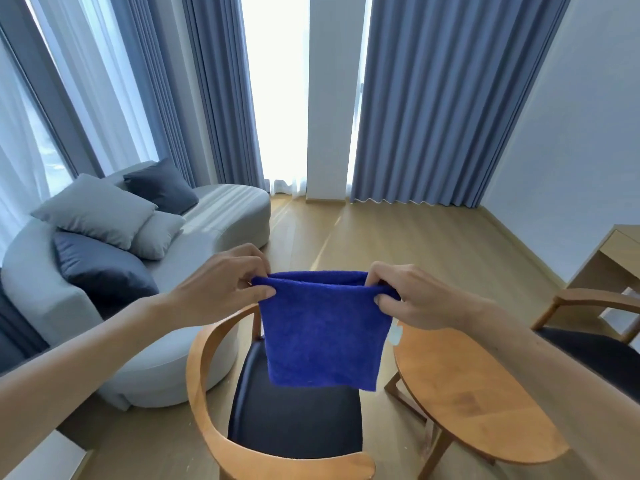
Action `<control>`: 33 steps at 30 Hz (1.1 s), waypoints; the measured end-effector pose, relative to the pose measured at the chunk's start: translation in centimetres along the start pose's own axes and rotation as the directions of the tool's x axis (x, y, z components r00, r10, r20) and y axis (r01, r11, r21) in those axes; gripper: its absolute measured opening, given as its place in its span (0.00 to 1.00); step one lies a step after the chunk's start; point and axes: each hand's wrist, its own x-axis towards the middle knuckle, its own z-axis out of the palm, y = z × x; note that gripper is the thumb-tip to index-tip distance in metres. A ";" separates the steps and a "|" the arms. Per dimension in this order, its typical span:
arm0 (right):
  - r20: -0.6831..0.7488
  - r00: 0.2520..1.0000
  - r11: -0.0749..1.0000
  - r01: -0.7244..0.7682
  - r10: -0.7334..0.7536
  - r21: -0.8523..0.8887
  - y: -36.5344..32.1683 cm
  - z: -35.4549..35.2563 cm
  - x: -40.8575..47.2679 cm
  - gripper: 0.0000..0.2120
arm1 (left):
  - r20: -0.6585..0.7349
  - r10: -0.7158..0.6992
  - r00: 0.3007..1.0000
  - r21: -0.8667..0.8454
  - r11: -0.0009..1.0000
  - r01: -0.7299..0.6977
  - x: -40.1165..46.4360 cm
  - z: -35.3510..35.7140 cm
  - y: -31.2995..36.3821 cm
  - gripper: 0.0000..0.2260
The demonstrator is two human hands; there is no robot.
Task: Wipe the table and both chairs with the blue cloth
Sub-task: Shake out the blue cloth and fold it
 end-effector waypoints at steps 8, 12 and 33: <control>-0.077 0.993 0.996 -0.093 0.094 0.016 0.7 1.6 -0.5 0.14 | -0.027 0.086 0.996 -0.017 0.996 -0.087 0.1 1.8 -1.4 0.17; -0.179 0.964 0.979 -0.187 0.199 0.081 1.7 3.6 -0.4 0.11 | -0.009 -0.027 1.000 -0.135 0.991 0.025 0.8 4.3 -1.9 0.13; -0.426 0.657 0.772 -0.423 0.622 0.474 18.6 3.7 -23.8 0.11 | 0.238 -0.203 0.950 -0.549 0.779 0.304 11.7 30.2 13.3 0.03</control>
